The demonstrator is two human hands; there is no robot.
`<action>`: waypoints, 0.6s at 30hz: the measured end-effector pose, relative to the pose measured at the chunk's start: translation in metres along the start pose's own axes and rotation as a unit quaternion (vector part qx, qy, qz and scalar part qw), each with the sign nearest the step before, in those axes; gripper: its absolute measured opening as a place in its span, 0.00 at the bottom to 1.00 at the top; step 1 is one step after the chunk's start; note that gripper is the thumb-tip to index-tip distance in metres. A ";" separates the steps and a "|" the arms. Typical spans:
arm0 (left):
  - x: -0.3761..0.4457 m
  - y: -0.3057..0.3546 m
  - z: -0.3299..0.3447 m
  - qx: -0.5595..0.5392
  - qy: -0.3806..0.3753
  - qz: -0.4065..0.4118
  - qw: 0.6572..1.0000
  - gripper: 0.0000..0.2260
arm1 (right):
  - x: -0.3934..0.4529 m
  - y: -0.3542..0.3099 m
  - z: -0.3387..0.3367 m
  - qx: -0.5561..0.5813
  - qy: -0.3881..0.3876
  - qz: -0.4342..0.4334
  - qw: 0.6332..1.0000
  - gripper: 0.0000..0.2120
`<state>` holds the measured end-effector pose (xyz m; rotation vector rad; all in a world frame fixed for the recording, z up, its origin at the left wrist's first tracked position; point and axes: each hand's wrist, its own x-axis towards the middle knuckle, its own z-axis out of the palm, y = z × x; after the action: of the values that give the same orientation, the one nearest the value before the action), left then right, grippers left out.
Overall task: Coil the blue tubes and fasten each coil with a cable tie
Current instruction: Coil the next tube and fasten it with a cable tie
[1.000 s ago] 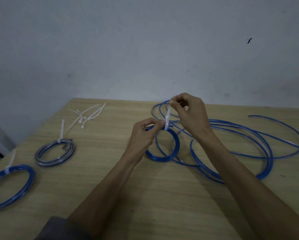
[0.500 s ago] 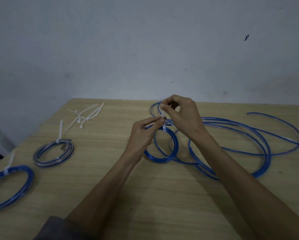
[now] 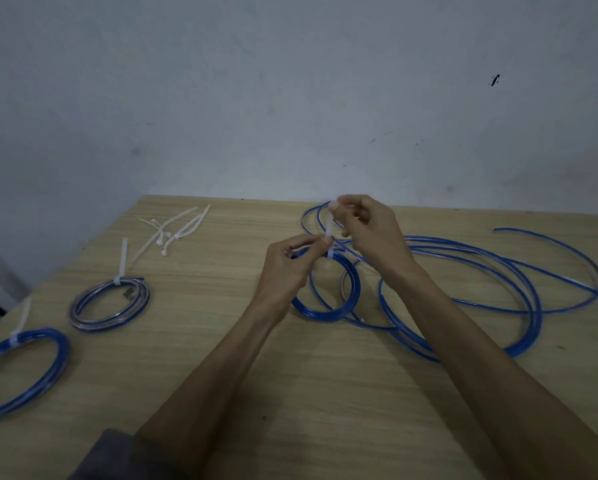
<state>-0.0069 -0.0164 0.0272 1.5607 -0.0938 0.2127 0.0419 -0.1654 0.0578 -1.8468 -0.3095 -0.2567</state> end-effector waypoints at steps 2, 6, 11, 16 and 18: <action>0.006 -0.002 -0.006 -0.008 0.015 -0.009 1.000 0.06 | -0.005 0.005 0.006 -0.053 -0.059 -0.038 0.996 0.09; 0.003 -0.009 -0.009 -0.024 0.007 -0.030 0.999 0.05 | -0.006 0.010 0.014 -0.088 -0.048 -0.068 0.993 0.10; 0.001 -0.009 -0.009 0.003 -0.006 -0.026 1.000 0.08 | -0.007 0.010 0.020 -0.052 0.004 -0.050 0.997 0.09; 0.004 -0.009 -0.022 0.002 0.002 -0.024 1.000 0.08 | -0.012 0.009 0.032 -0.037 -0.030 -0.025 0.999 0.11; 0.009 -0.009 -0.033 -0.011 0.023 -0.025 0.999 0.10 | -0.016 0.005 0.038 -0.030 -0.074 -0.017 0.997 0.11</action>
<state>0.0011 0.0175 0.0201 1.5343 -0.0218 0.2076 0.0295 -0.1320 0.0371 -1.9262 -0.4391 -0.1546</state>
